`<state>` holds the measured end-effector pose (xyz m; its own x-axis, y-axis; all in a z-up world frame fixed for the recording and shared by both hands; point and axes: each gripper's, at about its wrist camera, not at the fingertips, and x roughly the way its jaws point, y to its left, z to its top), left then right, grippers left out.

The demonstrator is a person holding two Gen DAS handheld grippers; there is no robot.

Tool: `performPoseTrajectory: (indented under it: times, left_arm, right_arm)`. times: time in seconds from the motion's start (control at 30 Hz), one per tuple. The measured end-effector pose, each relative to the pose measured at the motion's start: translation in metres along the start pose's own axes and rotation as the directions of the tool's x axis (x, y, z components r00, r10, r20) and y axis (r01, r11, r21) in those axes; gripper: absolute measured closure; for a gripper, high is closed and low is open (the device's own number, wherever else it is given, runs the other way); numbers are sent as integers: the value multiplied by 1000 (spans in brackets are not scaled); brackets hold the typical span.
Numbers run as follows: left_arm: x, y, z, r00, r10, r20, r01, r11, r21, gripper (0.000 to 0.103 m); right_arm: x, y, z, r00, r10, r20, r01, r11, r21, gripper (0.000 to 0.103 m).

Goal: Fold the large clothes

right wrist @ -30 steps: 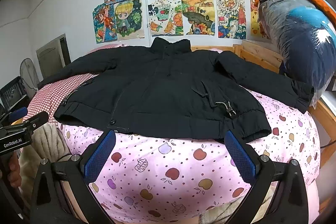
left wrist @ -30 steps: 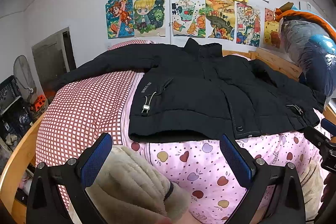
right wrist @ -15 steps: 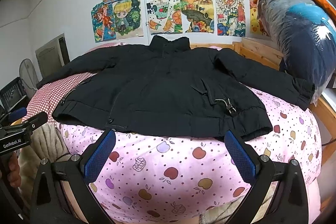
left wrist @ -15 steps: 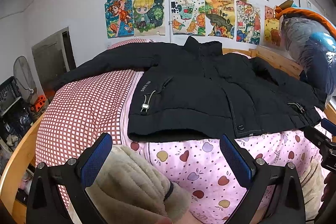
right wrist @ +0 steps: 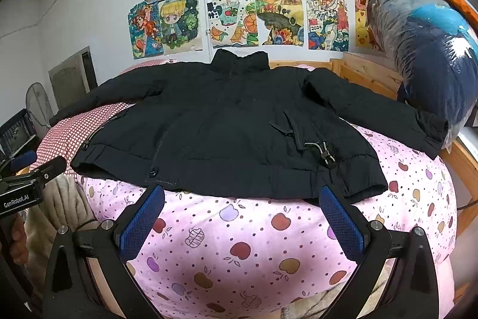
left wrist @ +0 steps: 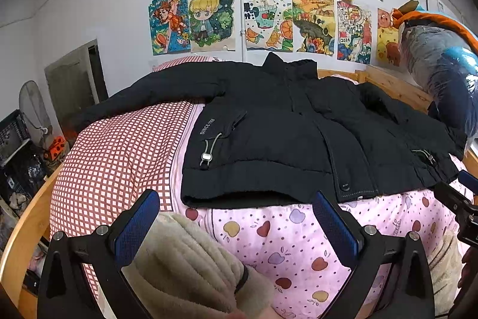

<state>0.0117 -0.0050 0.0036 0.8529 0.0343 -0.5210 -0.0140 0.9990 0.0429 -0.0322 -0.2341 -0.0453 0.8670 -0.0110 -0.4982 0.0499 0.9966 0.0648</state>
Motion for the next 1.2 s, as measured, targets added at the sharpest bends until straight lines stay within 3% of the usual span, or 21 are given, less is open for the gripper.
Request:
performPoseTrajectory:
  times: [0.27,0.5,0.73,1.0,1.1,1.2]
  left_arm:
    - [7,-5,18,1000,6,-15,-6,1000,26,0]
    - [13,-13,60,999,-29,20,27,995,91,0]
    - [40,-38,119,993,-120,12,116,979,165,0]
    - [79,-91,166,977,-213,-21,212,952,221,0]
    - [100,-116,177,969,-242,-48,246,937,249,0]
    - [125,-142,189,963,-261,-60,267,920,286,0]
  right_arm:
    - [2,-9,18,996,-93,10,93,995,22,1]
    - [7,-40,57,978,-204,47,199,976,87,1]
    - [30,-74,89,959,-280,-40,283,952,119,1]
    - [71,-116,99,937,-327,-122,346,919,189,1]
    - [78,-135,97,923,-366,-119,385,886,258,1]
    - [70,-172,78,879,-469,-89,460,780,424,1]
